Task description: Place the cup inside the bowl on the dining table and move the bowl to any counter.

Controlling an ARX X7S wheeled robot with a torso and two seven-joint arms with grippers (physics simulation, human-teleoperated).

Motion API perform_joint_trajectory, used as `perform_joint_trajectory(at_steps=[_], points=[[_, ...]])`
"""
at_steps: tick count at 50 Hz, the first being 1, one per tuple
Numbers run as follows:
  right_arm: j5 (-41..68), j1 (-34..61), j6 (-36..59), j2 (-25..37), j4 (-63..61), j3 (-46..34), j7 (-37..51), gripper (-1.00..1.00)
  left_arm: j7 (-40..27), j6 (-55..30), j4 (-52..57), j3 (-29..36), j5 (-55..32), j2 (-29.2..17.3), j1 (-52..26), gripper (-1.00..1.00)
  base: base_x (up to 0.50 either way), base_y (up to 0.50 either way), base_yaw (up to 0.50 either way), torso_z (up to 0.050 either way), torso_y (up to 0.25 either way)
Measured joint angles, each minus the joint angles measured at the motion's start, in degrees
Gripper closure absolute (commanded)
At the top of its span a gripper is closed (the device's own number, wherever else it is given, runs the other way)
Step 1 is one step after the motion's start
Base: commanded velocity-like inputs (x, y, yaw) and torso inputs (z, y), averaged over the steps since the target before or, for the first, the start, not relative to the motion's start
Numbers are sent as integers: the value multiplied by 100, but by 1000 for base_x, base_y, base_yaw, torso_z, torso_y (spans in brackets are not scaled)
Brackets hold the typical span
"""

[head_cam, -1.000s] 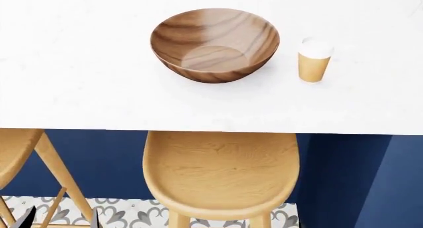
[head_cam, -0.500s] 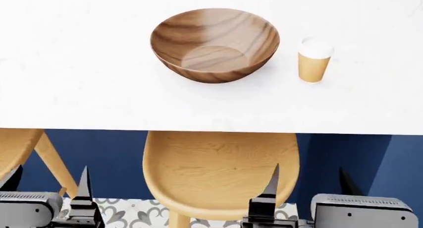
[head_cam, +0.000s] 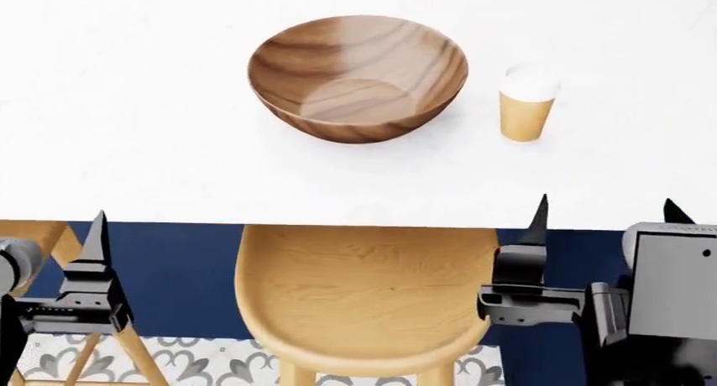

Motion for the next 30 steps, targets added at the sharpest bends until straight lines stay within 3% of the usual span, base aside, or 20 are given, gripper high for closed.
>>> perform_joint_trajectory(at_steps=[13, 30], points=[[149, 163, 498, 113, -244, 105, 26, -100, -59, -362, 213, -111, -122, -74, -128, -100, 178, -197, 0, 0, 0], [184, 123, 576, 151, -286, 13, 69, -100, -113, -432, 235, -172, -197, -130, -108, -100, 298, -51, 0, 0, 0]])
